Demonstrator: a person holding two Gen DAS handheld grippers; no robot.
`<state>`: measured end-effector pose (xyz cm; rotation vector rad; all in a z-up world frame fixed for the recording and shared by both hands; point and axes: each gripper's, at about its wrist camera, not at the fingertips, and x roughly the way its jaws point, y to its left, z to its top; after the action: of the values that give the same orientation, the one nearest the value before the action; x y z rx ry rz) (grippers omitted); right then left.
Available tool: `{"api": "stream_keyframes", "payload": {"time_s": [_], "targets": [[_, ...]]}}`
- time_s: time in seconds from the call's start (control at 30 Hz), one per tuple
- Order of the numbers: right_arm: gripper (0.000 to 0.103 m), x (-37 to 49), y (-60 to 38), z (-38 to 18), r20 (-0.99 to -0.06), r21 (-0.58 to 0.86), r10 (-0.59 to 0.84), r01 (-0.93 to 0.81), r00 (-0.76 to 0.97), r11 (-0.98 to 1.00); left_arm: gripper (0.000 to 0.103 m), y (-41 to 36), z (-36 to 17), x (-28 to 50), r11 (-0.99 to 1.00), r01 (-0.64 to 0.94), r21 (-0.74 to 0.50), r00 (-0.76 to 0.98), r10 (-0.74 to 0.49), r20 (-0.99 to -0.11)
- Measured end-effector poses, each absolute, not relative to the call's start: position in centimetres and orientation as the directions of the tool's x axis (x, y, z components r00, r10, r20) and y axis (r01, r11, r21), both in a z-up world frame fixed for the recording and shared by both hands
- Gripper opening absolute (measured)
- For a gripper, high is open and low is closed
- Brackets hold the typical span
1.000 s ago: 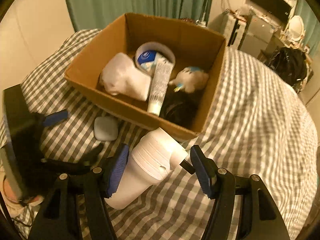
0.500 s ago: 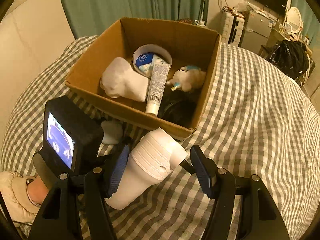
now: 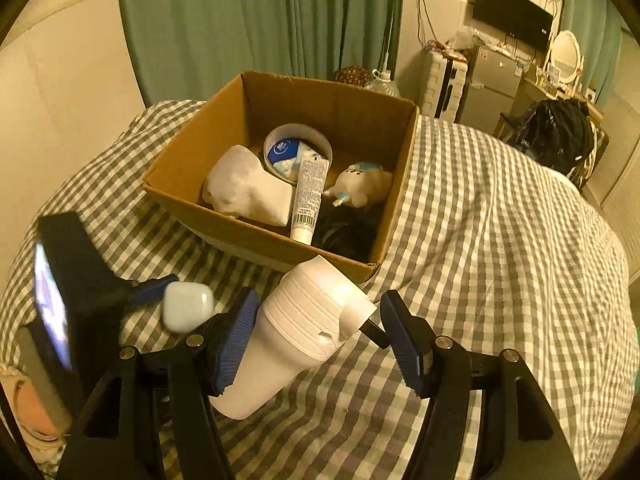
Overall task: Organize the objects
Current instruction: 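Grasp the white bottle with the right gripper while the left grasps the earbud case, then place the earbud case and white bottle into the box and release both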
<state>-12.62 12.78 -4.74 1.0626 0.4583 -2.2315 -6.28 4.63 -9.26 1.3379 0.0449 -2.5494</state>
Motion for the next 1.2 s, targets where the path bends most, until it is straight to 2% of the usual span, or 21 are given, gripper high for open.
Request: {"api": "stream_keyframes", "payload": {"time_s": [0.3, 0.73, 1.0, 1.2], "targets": [[0.063, -11.4, 13.8, -0.8, -0.725, -0.040, -0.413, 0.632, -0.551, -0.774, 0.057, 4.9, -2.8, -3.9, -0.973, 0.217, 0.073, -0.639, -0.198, -0.743], [0.063, -13.1, 11.2, 6.2, -0.603, -0.110, -0.453, 0.631, -0.657, -0.768, 0.057, -0.1, 6.0, -9.1, -0.963, 0.264, 0.056, -0.757, -0.243, -0.607], [0.061, -17.1, 8.0, 6.4, -0.601, -0.139, -0.439, 0.628, -0.668, -0.765, 0.057, -2.8, 6.5, -13.9, -0.962, 0.271, 0.037, -0.773, -0.240, -0.588], [0.061, -21.2, 6.0, 4.1, -0.648, -0.153, -0.403, 0.629, -0.646, -0.762, 0.057, -4.1, 3.5, -18.2, -0.974, 0.220, 0.052, -0.758, -0.204, -0.619]]}}
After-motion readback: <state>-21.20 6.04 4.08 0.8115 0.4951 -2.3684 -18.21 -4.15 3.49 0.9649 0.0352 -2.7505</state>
